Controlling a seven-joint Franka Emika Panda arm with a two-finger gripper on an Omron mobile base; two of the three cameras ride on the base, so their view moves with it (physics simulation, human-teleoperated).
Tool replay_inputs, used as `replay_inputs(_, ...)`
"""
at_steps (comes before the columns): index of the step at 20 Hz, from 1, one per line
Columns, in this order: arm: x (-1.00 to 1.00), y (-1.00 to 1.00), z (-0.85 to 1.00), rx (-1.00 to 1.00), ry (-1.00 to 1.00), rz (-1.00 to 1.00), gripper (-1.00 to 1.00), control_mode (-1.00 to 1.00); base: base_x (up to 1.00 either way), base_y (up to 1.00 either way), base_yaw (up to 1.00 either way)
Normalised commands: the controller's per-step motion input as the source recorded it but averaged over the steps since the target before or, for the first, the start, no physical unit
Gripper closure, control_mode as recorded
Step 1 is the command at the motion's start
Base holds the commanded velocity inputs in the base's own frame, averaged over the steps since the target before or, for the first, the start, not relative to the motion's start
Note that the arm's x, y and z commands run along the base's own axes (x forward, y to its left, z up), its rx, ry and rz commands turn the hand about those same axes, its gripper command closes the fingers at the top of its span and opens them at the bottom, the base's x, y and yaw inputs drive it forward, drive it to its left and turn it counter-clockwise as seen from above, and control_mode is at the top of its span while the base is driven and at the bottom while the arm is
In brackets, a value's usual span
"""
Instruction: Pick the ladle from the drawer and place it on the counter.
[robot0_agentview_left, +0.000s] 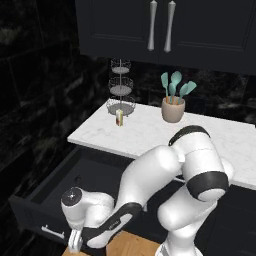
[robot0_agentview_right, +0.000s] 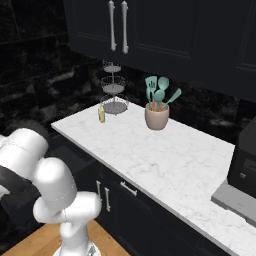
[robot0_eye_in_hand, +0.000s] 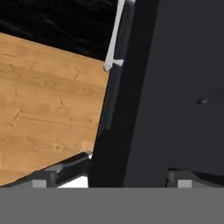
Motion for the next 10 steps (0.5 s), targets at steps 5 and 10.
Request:
replay_inputs(5, -0.21, 0.05, 1.00, 0.00, -0.22, -0.06, -1.00, -1.00, 0.00, 0.00, 0.00)
replay_inputs(10, 0.19, -0.23, 1.00, 0.00, -0.05, -0.26, -1.00, -1.00, 0.00, 0.00, 0.00)
